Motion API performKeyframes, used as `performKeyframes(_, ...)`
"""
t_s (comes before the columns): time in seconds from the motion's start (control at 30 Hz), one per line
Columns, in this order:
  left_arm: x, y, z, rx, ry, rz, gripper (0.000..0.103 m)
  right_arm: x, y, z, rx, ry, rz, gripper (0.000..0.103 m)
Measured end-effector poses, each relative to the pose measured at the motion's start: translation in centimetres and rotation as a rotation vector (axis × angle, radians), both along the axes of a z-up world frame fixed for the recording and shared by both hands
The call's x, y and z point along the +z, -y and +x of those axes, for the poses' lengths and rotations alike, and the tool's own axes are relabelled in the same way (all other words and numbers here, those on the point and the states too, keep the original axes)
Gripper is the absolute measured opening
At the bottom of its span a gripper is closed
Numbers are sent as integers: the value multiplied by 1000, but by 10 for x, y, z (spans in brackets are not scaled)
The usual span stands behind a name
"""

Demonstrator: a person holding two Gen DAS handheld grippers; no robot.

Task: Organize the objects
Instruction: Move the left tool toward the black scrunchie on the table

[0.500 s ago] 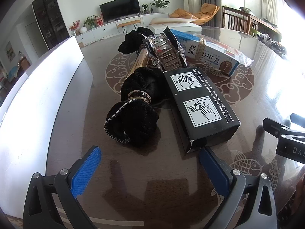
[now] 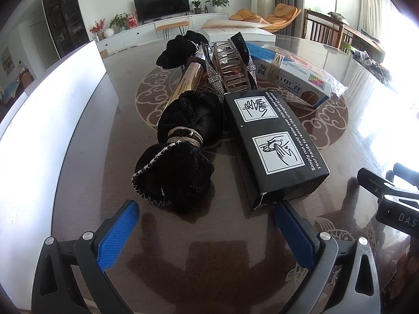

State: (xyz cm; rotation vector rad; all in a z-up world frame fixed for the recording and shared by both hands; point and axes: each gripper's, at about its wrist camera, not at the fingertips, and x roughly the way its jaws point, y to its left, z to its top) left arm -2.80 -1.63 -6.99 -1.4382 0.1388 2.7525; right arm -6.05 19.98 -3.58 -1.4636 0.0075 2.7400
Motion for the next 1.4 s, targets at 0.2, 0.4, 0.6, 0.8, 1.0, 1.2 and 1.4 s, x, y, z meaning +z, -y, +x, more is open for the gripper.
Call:
performKeyframes(0.2, -3, 2, -9, -7, 9, 40, 103, -1, 1, 0, 1, -15, 1, 103)
performKeyframes(0.4, -4, -1, -21, -12, 9, 53, 103, -2, 1, 0, 2, -31, 2, 103)
performKeyframes(0.6, -4, -2, -29, -16, 8, 55, 103, -2, 1, 0, 1, -45, 2, 103)
performKeyframes(0.8, -5, -1, -27, -15, 3, 57, 103, -3, 1, 0, 0, -52, 3, 103)
performKeyframes(1.0, -5, 0, -27, -15, 4, 57, 103, -3, 1, 0, 0, -54, 3, 103)
performKeyframes(1.2, -6, 0, -28, -15, 3, 57, 103, -3, 1, 0, 0, -54, 3, 103)
performKeyframes(1.4, -5, 0, -28, -5, 2, 60, 103, -3, 1, 0, 0, -54, 3, 103)
